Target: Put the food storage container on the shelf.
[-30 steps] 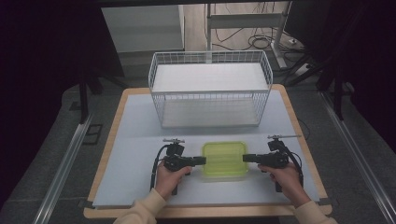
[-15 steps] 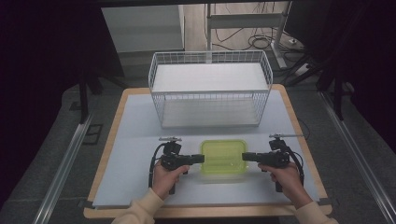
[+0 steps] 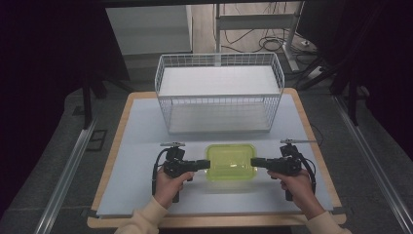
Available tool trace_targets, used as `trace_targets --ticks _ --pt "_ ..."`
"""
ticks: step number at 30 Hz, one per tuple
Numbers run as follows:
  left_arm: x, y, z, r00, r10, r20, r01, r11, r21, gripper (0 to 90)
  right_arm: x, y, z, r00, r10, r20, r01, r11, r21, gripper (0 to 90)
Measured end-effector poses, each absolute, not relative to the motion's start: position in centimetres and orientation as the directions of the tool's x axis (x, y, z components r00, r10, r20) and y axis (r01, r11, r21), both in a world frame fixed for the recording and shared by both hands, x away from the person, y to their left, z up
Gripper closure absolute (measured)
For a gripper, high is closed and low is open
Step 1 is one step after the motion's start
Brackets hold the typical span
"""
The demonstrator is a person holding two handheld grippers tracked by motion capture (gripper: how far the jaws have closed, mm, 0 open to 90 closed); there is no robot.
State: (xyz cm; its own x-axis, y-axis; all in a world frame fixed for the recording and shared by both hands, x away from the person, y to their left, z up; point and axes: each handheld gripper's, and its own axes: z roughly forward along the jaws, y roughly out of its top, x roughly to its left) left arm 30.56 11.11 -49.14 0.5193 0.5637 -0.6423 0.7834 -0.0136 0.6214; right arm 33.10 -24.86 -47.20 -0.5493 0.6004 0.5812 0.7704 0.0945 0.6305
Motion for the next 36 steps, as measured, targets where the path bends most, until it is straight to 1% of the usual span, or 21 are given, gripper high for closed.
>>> trace_targets --ticks 18,36 --pt "30.4 12.4 -47.8 0.532 0.566 -0.63 0.765 -0.003 0.644 81.0 33.2 -23.7 -46.2 -0.575 0.584 0.573 0.748 0.091 0.658 80.5" --pt "31.5 12.7 -44.6 0.555 0.578 -0.599 0.732 0.004 0.682 81.0 34.0 -23.0 -43.0 -0.604 0.597 0.528 0.701 0.083 0.708 80.6"
